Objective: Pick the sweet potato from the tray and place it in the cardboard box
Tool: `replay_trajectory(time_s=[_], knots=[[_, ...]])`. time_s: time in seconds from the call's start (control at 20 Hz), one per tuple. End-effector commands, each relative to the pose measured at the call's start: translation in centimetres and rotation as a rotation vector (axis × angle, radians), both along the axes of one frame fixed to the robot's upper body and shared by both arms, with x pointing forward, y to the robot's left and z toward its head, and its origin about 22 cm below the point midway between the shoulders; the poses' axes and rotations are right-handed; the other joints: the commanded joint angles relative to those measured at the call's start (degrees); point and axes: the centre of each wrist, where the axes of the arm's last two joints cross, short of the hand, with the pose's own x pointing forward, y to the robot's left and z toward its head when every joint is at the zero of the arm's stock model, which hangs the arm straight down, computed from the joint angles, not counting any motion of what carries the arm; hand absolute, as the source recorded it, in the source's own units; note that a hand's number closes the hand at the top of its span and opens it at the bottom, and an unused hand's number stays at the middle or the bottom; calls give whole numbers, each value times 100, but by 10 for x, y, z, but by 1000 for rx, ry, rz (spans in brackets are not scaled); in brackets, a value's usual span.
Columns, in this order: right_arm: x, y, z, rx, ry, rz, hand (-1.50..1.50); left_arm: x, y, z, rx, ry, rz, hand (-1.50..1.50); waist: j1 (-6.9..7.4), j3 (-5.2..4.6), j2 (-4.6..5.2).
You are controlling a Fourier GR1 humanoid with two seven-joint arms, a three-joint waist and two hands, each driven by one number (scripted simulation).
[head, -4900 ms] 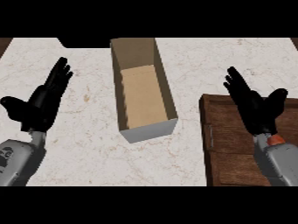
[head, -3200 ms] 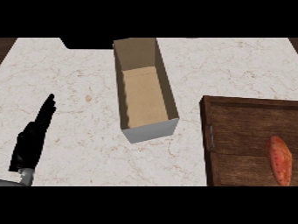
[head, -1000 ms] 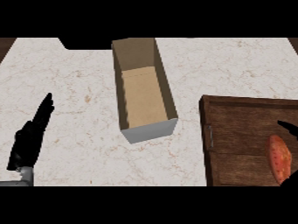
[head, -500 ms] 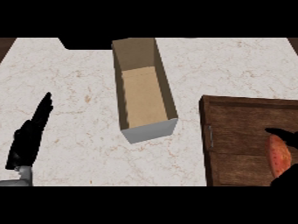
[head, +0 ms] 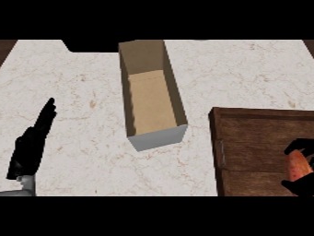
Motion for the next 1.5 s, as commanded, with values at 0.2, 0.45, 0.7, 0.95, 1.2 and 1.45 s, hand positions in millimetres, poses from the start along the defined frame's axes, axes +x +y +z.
replay_trajectory(time_s=[0.2,0.45,0.7,0.95,1.2,1.45], knots=[[-7,54,14,-145,-186,-61,150,-20,-4,-8,4,8,-10,0,8,10,-13],[-40,131,10,-291,-345,-139,150,0,2,-8,-9,7,3,0,-98,-2,-17],[-61,174,27,-426,-408,-189,150,-11,6,-4,-1,-8,-4,0,-13,8,-11],[-72,204,70,-284,-576,-147,150,-11,-8,-3,-1,-7,-10,0,14,11,-4],[-74,213,106,-54,-862,-79,150,-9,-10,-17,-13,-1,3,0,15,12,4],[-71,246,132,20,-927,13,150,2,-10,-2,-17,-9,-7,0,35,11,9]])
